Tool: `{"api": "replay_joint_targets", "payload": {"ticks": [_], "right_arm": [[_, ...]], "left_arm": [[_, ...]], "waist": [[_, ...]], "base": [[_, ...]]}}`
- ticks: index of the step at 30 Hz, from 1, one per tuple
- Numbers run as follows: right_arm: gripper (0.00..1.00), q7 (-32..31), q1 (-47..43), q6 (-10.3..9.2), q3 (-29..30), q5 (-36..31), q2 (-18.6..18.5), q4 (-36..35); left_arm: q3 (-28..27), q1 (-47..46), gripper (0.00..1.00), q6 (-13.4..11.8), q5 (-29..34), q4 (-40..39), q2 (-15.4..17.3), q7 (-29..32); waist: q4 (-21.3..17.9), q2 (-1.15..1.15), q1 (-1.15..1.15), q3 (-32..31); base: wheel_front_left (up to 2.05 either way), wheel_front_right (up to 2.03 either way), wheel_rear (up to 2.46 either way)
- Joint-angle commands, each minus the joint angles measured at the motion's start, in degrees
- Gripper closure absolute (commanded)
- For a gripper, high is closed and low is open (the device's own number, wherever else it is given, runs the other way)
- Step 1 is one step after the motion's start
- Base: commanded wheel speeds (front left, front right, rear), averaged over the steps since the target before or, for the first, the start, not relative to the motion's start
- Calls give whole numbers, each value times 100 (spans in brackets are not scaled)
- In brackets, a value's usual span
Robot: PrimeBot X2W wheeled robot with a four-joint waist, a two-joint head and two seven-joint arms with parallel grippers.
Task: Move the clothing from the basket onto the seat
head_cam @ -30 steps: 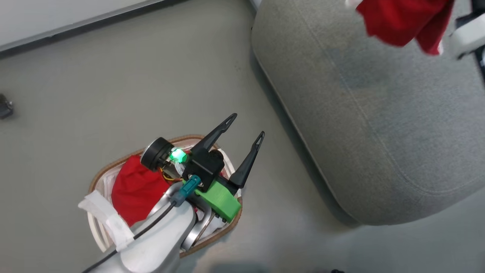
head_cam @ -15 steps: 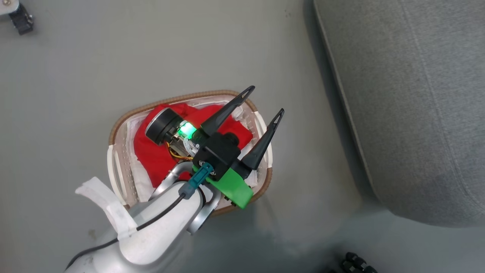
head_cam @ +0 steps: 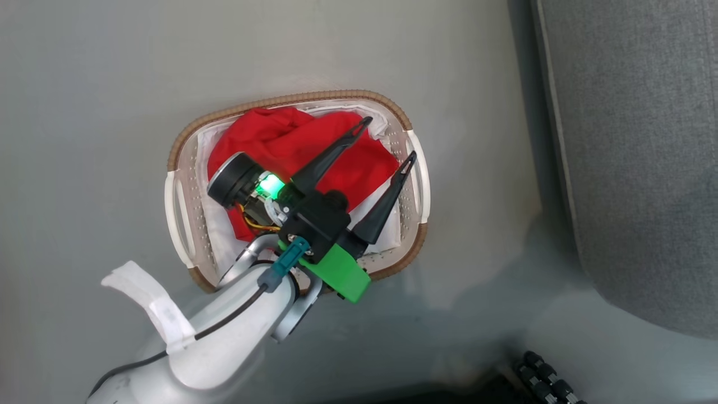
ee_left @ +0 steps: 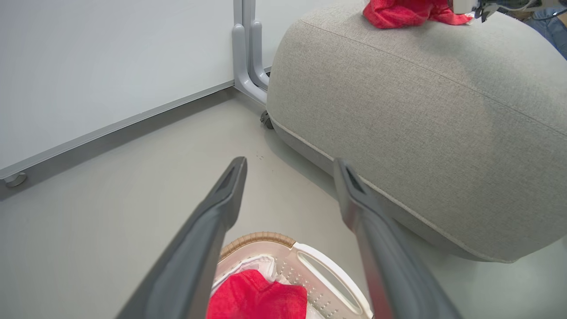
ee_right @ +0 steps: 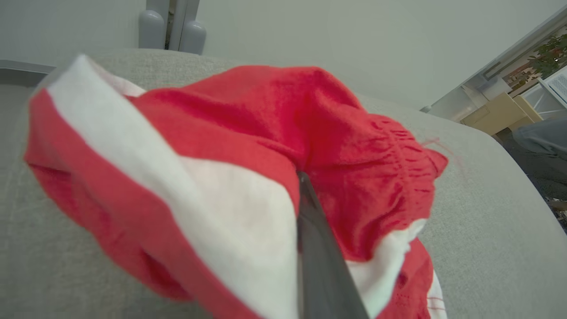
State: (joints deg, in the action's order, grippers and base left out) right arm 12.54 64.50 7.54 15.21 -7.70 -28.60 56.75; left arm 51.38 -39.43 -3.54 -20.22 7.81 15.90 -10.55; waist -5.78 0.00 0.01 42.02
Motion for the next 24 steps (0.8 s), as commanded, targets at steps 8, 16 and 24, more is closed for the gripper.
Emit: {"api": "replay_joint_targets", "payload": {"ticks": [8,16,24], "right_arm": [[0,217,-393,-9,-356,-102,368,321],[0,261,-874,-10,-1108,29,637,340],[0,264,-1474,-9,-1472,376,676,-124]], "left_arm": [[-165,200,0,-78,-230,212,56,-222],[-381,547,0,-81,-480,478,83,-389],[-703,1029,0,-48,-667,718,-30,-467]], "waist": [[-255,0,-1,-749],[-392,0,-1,-1606],[-153,0,-1,-2664]], "base": [[0,0,0],[0,0,0],[0,0,0]]}}
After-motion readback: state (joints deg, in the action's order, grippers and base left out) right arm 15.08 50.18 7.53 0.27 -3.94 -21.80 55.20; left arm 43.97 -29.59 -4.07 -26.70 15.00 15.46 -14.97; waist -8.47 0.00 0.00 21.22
